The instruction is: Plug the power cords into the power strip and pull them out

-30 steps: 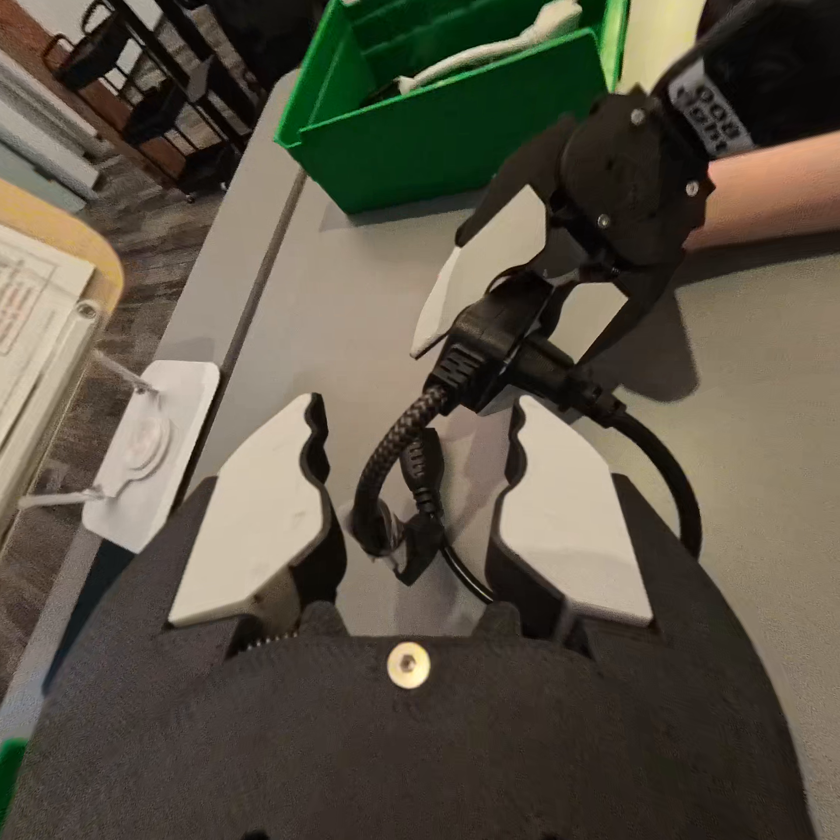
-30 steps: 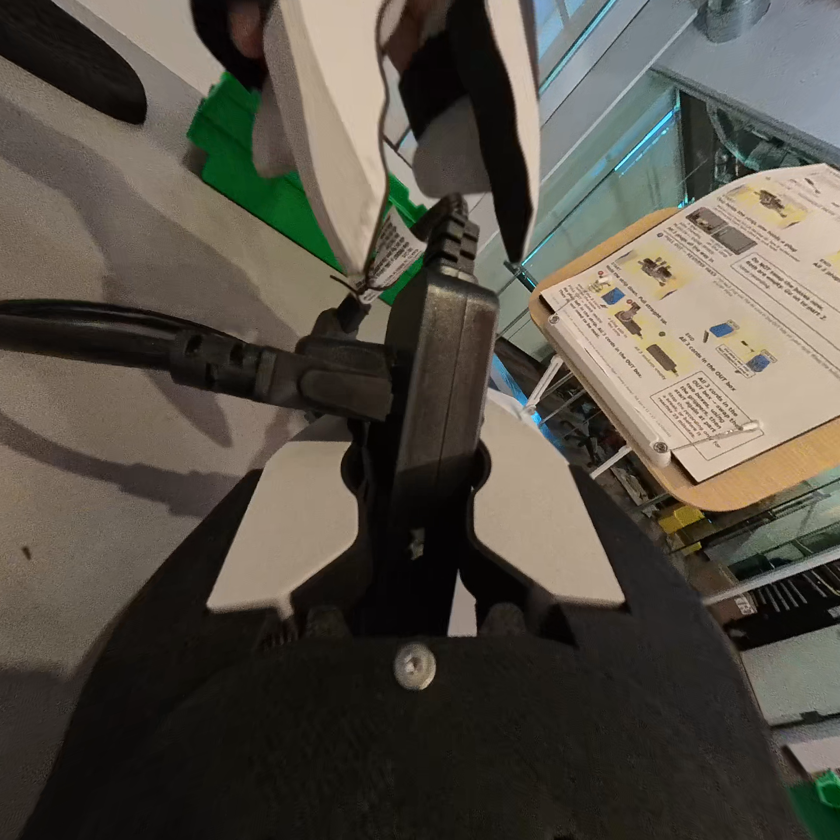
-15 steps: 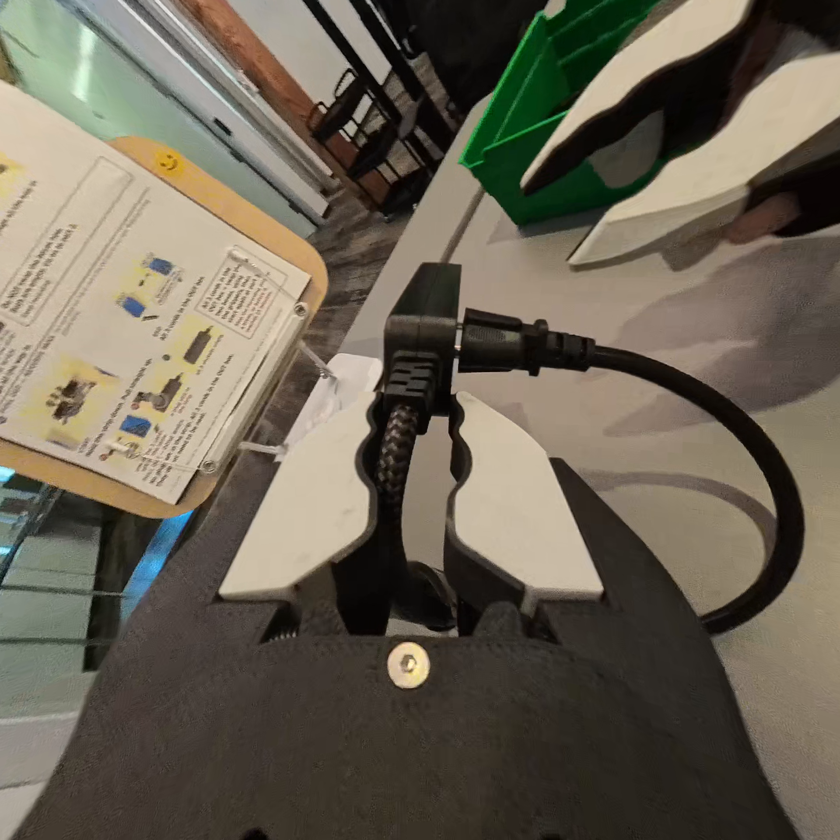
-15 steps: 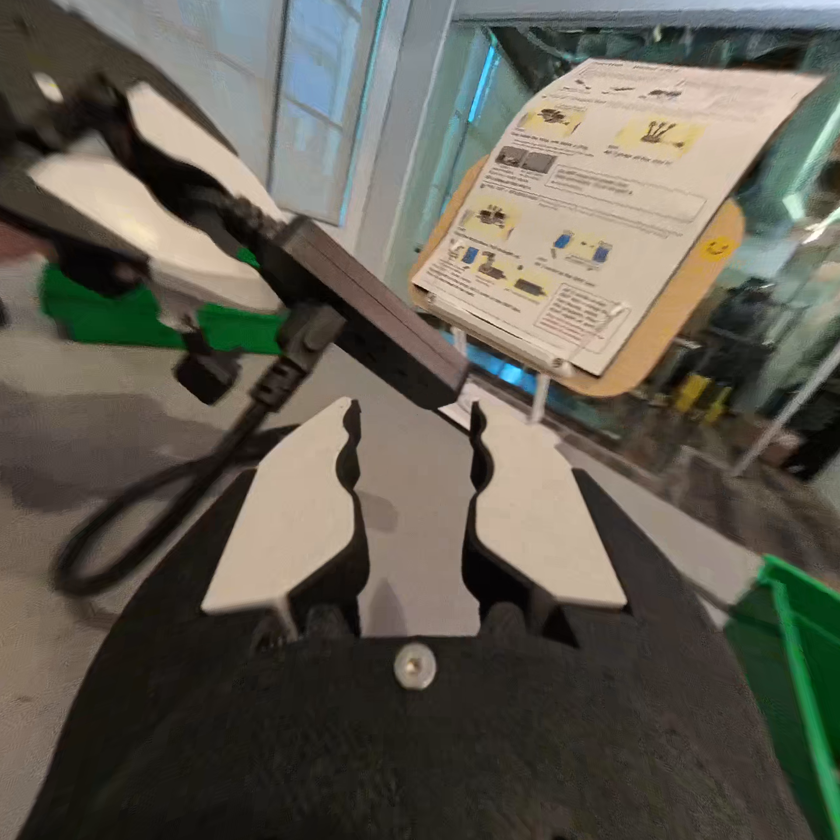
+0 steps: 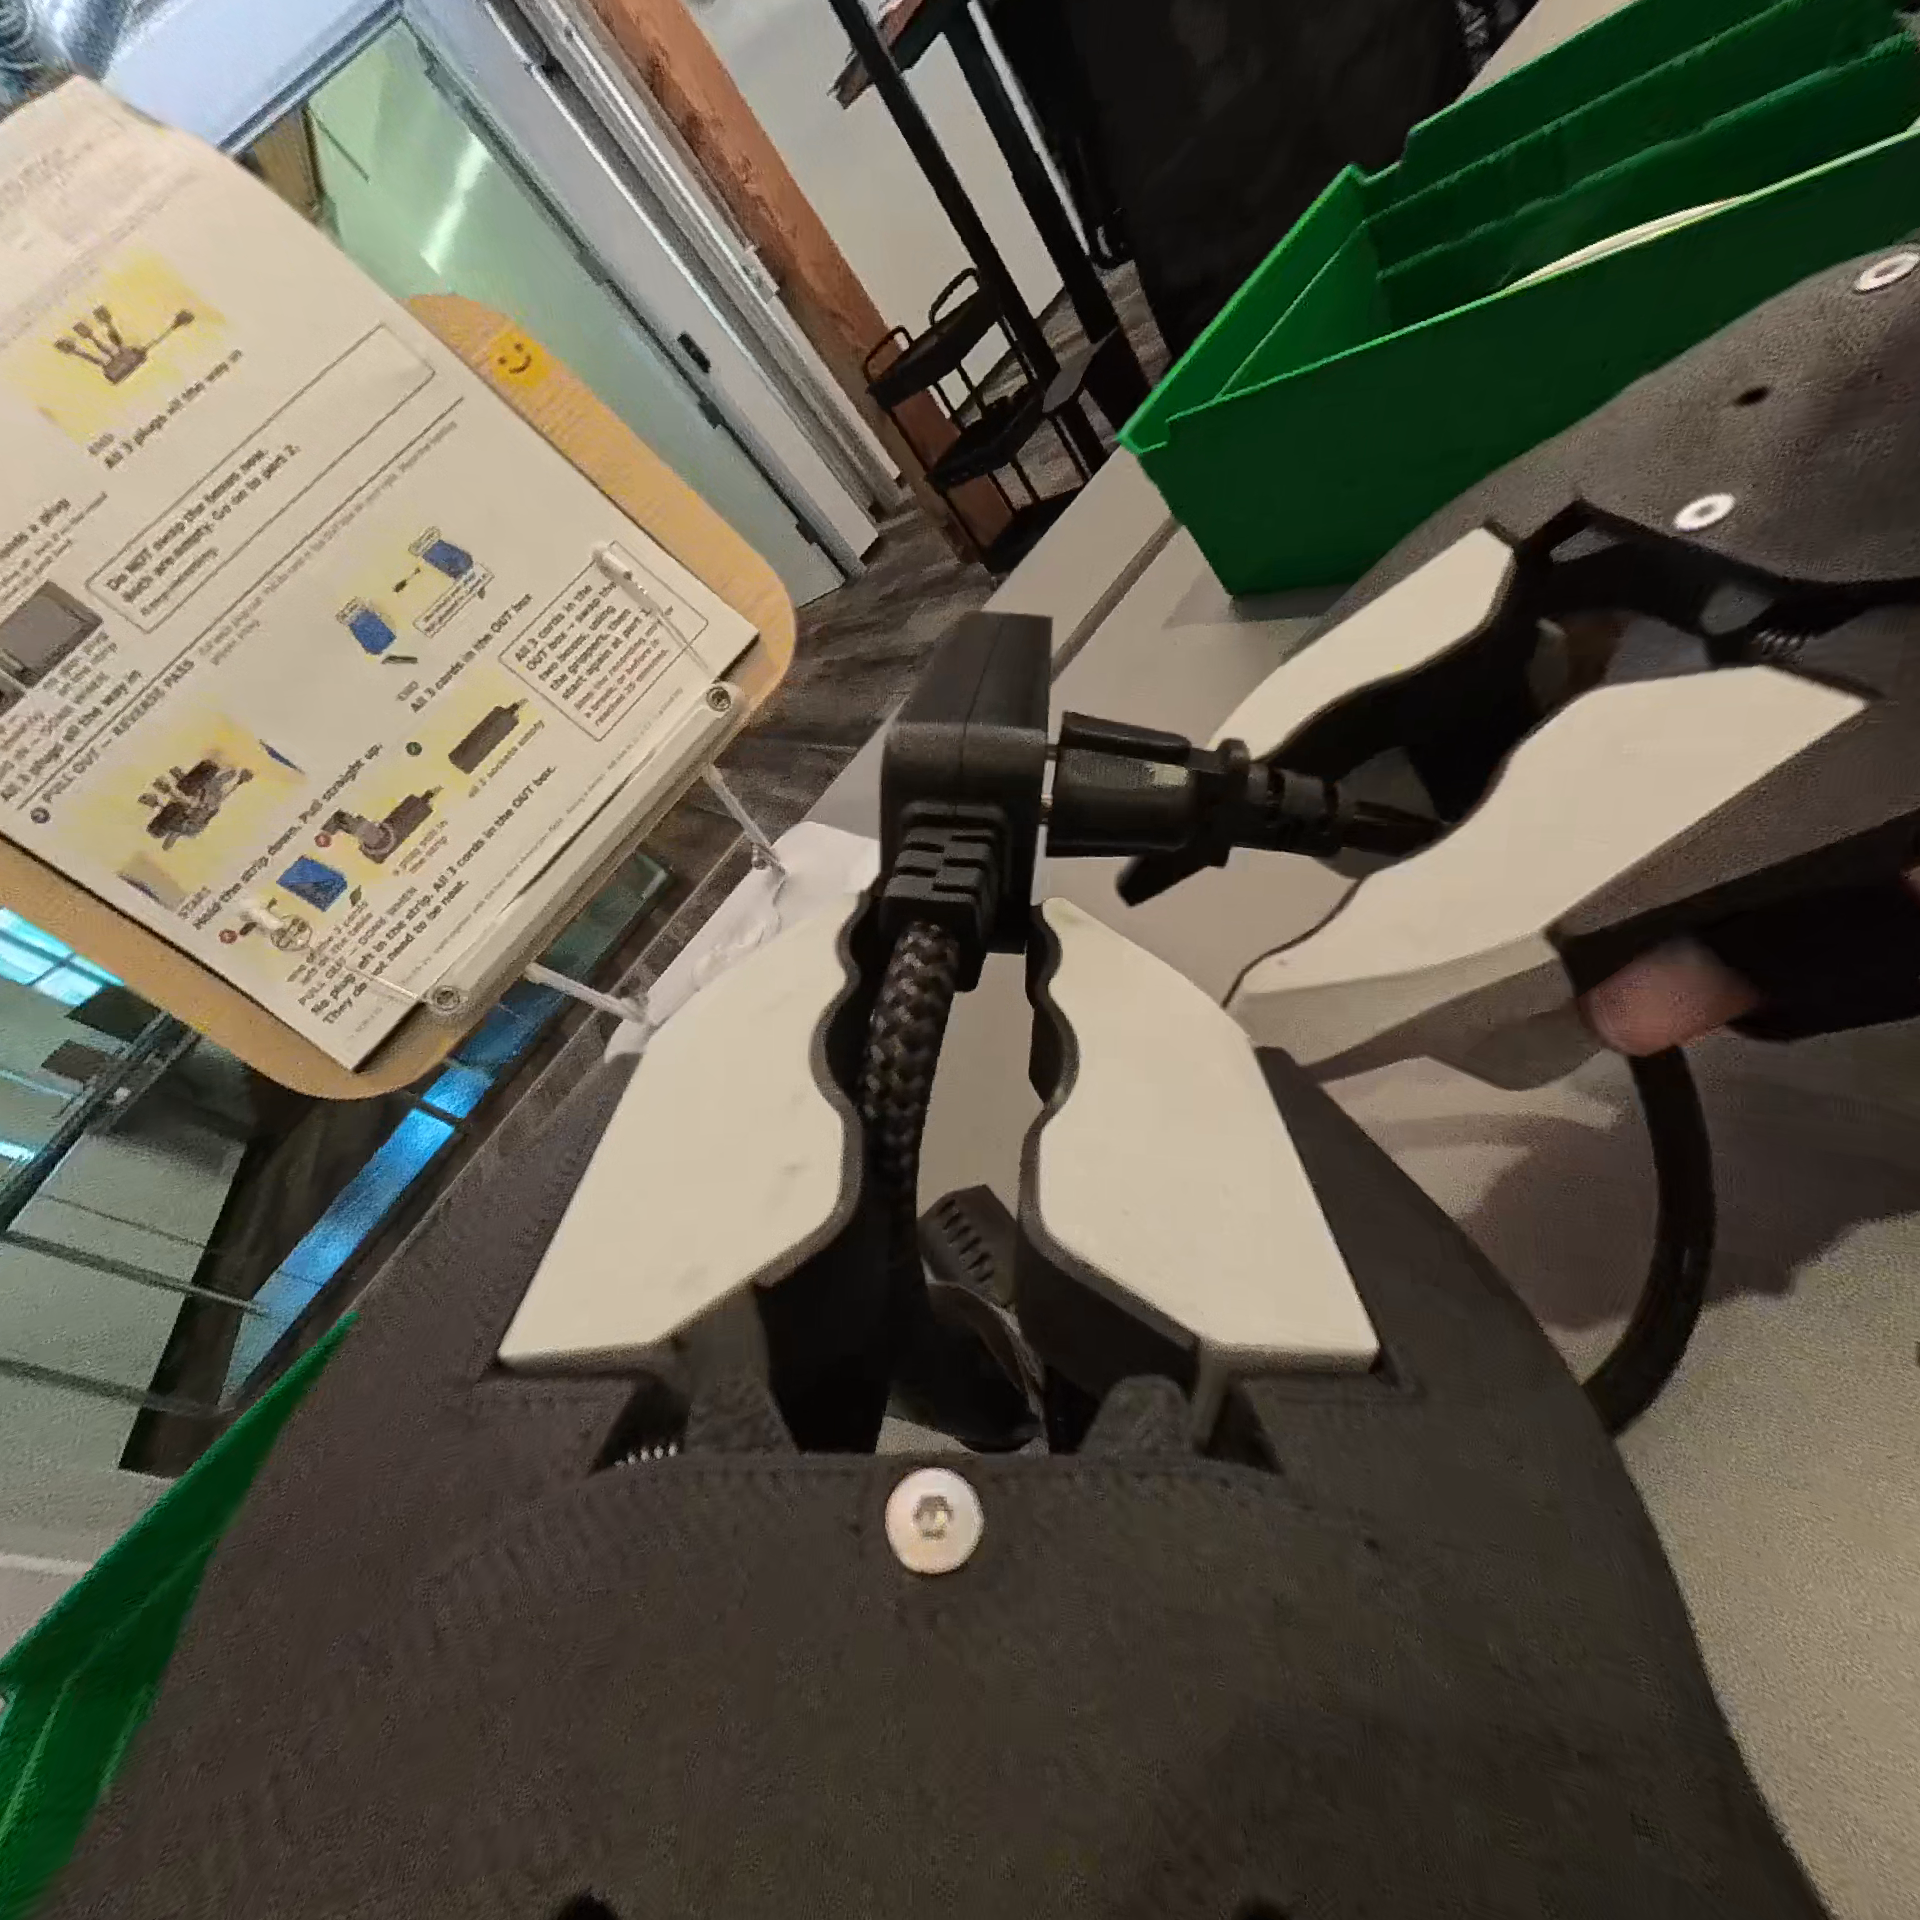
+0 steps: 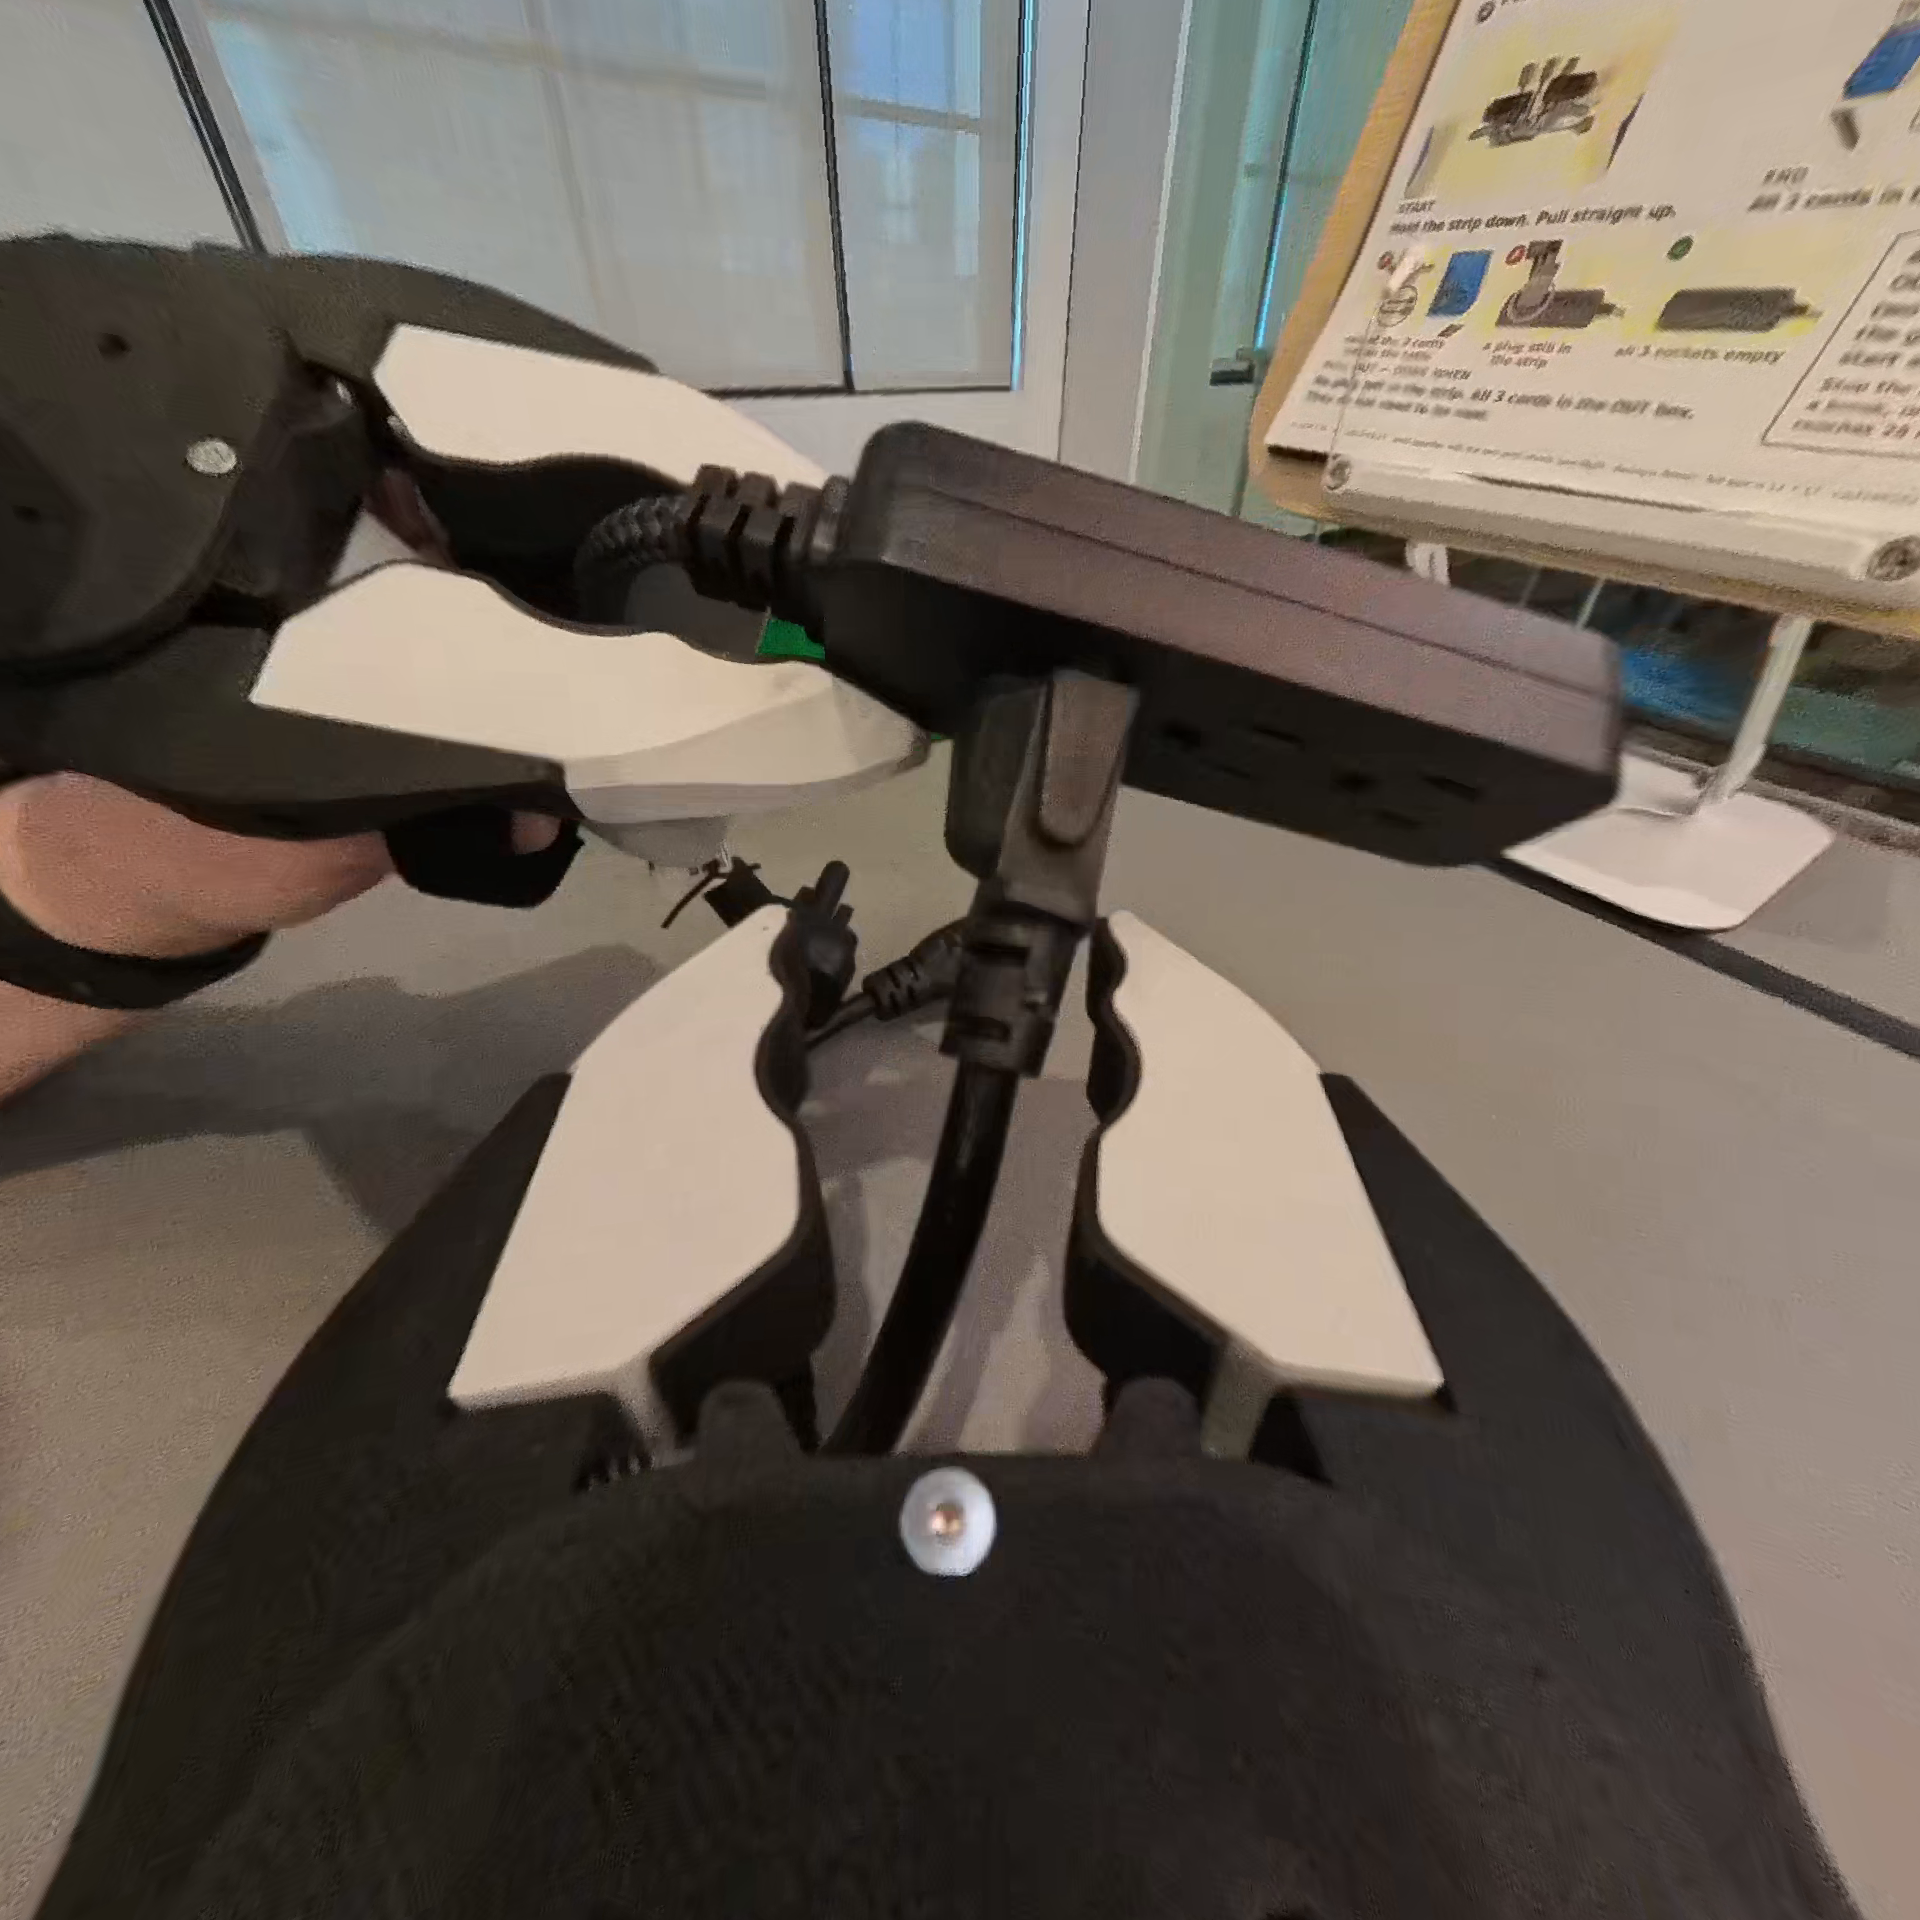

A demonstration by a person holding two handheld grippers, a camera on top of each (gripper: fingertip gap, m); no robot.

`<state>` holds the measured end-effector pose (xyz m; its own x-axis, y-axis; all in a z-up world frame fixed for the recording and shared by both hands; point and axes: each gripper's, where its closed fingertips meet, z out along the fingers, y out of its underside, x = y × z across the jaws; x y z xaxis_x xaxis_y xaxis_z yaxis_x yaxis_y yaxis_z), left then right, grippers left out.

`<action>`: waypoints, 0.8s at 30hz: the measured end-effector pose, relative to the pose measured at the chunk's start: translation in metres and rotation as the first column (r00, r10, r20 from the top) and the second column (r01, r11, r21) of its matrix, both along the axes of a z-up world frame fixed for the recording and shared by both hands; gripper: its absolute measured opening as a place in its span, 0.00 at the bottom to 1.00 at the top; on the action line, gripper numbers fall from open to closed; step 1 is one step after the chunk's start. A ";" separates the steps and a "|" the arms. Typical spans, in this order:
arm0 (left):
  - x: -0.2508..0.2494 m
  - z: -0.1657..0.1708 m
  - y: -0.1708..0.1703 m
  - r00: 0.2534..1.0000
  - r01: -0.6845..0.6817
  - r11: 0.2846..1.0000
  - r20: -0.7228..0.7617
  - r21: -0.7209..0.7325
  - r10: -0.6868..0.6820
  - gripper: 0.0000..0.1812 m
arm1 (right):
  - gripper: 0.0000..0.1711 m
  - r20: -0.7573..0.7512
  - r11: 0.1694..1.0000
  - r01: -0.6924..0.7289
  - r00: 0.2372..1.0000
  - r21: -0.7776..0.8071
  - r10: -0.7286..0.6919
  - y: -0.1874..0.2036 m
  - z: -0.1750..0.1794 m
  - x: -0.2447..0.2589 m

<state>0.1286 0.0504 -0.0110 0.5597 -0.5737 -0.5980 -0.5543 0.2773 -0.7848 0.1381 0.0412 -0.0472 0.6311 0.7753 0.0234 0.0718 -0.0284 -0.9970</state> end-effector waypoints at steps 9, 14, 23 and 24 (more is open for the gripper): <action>0.020 -0.004 -0.021 0.997 0.076 0.997 -0.022 0.012 -0.076 0.14 | 0.15 0.141 0.998 0.044 0.989 0.051 -0.050 0.000 0.000 0.017; 0.031 -0.005 -0.035 0.988 0.153 0.987 0.020 -0.042 -0.152 0.14 | 0.13 0.178 0.999 0.033 0.983 0.000 -0.033 -0.003 -0.009 0.017; 0.034 0.000 -0.042 0.978 0.205 0.978 0.048 -0.025 -0.204 0.16 | 0.10 0.184 0.997 0.070 0.981 -0.041 -0.061 -0.002 -0.009 0.020; 0.036 0.001 -0.044 0.973 0.224 0.974 0.065 -0.043 -0.221 0.17 | 0.10 0.188 0.996 0.075 0.980 -0.046 -0.065 -0.002 -0.009 0.020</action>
